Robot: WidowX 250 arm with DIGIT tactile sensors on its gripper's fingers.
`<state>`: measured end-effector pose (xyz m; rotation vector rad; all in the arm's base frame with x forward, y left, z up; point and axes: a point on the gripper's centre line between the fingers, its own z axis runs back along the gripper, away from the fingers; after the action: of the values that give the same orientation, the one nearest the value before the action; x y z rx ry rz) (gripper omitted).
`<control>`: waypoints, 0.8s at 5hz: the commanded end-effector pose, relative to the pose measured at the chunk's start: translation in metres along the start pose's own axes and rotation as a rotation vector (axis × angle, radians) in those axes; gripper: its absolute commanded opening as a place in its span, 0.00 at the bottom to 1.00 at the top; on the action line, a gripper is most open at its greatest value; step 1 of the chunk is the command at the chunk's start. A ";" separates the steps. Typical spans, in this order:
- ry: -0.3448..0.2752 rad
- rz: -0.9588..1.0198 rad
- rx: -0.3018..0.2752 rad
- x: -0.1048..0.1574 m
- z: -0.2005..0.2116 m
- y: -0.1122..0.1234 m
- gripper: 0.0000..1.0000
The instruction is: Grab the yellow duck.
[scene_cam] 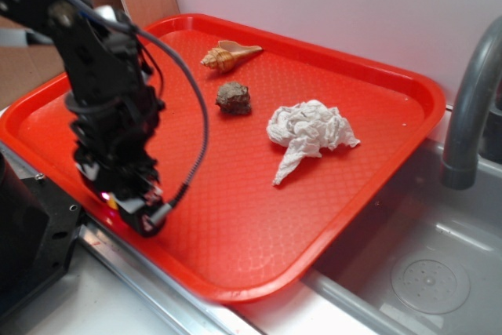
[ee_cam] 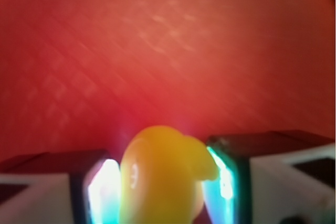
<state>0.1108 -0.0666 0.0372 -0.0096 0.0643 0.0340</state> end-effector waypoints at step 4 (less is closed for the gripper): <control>-0.271 0.108 -0.003 0.021 0.231 0.083 0.00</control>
<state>0.1522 0.0204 0.2546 -0.0074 -0.1592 0.1489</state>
